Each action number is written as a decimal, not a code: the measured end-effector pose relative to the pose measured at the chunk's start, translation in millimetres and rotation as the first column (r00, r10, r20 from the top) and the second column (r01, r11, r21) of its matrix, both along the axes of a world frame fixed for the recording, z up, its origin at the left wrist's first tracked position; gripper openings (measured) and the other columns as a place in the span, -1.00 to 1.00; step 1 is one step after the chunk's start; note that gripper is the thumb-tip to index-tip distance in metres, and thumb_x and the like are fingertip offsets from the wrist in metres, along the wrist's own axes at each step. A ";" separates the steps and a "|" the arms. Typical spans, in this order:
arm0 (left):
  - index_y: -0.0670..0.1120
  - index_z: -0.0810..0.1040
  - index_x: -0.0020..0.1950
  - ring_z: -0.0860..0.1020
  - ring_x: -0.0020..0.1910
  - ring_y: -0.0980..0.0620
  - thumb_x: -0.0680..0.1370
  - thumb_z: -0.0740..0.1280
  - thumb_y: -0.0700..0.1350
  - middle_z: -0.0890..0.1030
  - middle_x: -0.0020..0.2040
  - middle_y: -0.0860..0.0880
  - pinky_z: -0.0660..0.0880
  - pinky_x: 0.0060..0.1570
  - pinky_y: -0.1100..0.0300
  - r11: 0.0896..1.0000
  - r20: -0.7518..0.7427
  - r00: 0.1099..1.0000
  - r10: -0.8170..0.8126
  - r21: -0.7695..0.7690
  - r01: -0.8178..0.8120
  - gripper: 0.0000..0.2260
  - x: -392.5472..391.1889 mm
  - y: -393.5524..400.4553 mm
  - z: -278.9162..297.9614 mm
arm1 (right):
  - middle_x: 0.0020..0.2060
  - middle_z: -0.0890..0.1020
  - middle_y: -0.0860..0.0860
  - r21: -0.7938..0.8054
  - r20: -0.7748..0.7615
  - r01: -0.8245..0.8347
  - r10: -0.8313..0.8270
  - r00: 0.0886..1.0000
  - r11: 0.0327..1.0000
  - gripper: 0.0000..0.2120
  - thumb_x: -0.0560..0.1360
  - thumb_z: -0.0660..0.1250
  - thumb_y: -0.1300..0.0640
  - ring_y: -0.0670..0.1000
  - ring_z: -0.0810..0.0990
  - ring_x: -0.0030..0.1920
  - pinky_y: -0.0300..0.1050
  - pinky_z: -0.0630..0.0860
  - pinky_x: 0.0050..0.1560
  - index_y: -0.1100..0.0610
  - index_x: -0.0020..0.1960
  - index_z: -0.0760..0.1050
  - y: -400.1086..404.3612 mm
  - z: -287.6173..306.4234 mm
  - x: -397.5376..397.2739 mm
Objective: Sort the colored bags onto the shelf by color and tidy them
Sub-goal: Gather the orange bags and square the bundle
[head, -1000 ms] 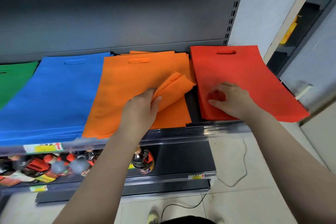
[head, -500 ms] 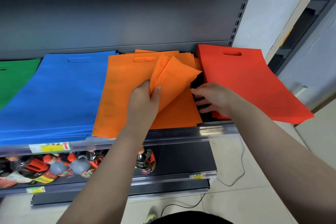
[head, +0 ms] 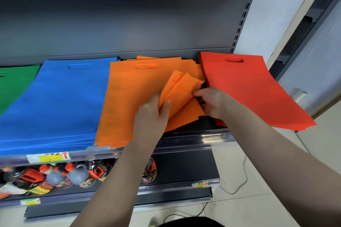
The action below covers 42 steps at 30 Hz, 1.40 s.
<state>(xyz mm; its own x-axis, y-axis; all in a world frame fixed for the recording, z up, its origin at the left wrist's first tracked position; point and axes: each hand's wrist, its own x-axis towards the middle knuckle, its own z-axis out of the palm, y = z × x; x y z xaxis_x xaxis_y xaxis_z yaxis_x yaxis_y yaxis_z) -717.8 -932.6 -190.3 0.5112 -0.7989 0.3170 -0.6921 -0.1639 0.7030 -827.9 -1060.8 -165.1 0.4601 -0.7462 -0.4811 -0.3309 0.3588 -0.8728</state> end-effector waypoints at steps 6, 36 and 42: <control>0.15 0.30 0.40 0.54 0.10 0.08 0.40 0.22 0.41 0.54 0.19 0.14 0.39 -0.08 0.24 0.918 0.503 0.831 -0.237 0.397 0.021 -0.36 -13.3 -1.2 -4.1 | -0.14 0.61 0.26 -0.546 -0.331 -0.140 -0.059 0.942 0.826 -0.85 0.46 0.19 0.28 0.30 0.61 -0.04 0.15 0.56 0.03 0.23 -0.08 0.53 -21.6 12.9 -14.5; -0.22 0.44 0.03 0.50 -0.36 0.15 0.57 0.30 -0.21 0.50 -0.32 -0.03 0.45 -0.29 0.19 0.936 -0.138 0.962 0.237 -0.234 -0.264 -0.90 1.9 2.7 -11.5 | 0.28 0.45 -0.01 -0.590 -0.722 -0.684 0.098 0.685 0.428 -0.52 0.43 0.36 -0.14 0.08 0.38 0.32 0.11 0.33 0.31 -0.11 0.33 0.42 -62.8 -19.8 -82.4; -0.27 0.40 0.24 0.46 -0.42 0.19 0.52 0.25 -0.06 0.46 -0.33 0.05 0.38 -0.37 0.26 0.924 -0.152 0.973 0.171 -0.318 -0.212 -0.62 -10.5 -5.7 -7.9 | 0.34 0.36 0.02 -0.512 -0.806 -0.762 0.084 0.585 0.396 -0.48 0.45 0.33 -0.17 0.13 0.27 0.40 0.14 0.28 0.35 -0.13 0.37 0.35 -63.5 -16.4 -72.3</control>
